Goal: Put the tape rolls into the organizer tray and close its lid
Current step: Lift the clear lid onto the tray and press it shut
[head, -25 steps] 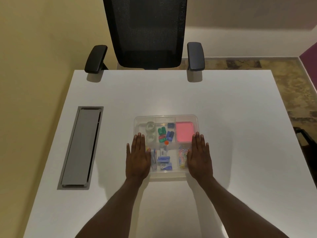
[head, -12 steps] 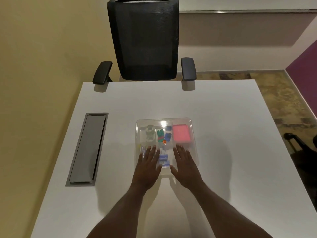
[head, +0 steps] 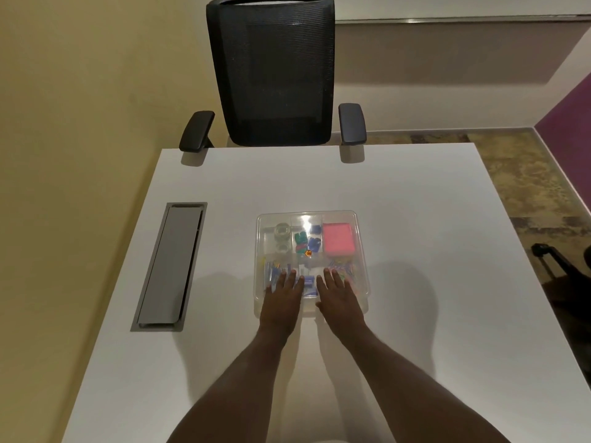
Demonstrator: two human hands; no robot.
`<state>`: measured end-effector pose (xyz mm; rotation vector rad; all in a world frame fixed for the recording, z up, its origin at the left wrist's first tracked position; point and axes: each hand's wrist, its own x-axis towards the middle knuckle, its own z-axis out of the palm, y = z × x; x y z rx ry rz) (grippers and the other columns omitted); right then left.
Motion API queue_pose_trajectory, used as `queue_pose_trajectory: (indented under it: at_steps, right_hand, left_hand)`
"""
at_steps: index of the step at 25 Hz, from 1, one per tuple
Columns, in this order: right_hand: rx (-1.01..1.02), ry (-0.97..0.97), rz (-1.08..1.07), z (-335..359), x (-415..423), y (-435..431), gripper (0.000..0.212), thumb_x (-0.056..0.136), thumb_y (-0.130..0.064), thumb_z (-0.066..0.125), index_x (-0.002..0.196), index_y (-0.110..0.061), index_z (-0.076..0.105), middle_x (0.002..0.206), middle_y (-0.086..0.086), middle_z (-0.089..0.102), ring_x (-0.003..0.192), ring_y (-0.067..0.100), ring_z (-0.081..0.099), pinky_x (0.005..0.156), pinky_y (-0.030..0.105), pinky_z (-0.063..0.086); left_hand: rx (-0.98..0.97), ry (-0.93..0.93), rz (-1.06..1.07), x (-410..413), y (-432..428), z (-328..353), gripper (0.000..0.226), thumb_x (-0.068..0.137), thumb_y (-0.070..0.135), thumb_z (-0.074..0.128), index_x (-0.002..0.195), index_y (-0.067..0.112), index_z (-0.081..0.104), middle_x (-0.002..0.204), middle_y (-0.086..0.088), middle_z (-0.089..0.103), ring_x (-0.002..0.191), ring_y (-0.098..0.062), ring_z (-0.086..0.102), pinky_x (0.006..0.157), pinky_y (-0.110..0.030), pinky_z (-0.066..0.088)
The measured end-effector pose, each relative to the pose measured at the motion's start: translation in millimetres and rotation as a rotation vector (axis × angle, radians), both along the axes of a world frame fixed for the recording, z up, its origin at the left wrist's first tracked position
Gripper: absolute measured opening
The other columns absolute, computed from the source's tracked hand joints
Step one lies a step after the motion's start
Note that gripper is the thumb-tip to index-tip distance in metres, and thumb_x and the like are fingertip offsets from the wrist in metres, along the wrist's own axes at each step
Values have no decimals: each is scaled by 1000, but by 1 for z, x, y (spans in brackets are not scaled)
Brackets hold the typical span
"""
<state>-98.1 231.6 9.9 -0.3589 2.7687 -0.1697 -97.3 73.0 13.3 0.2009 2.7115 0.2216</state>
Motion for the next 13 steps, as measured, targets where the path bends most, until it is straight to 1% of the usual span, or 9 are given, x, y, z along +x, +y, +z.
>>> queue_pose_trajectory:
  at_steps: [4,10,13]
  right_hand:
    - [12,-4,-14,-5,-1,-3,64,108,-23,44,162,-15,10,170,13,7,158,34,6,127,51,6]
    - [3,-9,-22,-7,-22,-2,65,109,-25,43,162,-16,8,171,11,6,158,32,5,128,50,5]
    - [-37,-10,-53,-5,-42,-3,67,107,-27,49,162,-18,12,171,8,10,158,29,8,129,48,8]
  left_hand:
    - [31,-12,16,-5,0,2,67,107,28,55,166,25,23,175,-2,19,164,-27,15,130,-52,28]
    - [58,-26,30,-25,-2,1,68,106,29,57,166,25,25,175,-1,19,164,-25,14,130,-52,29]
    - [79,-15,42,-44,-1,3,67,106,28,57,165,25,26,175,-1,20,163,-25,15,129,-51,31]
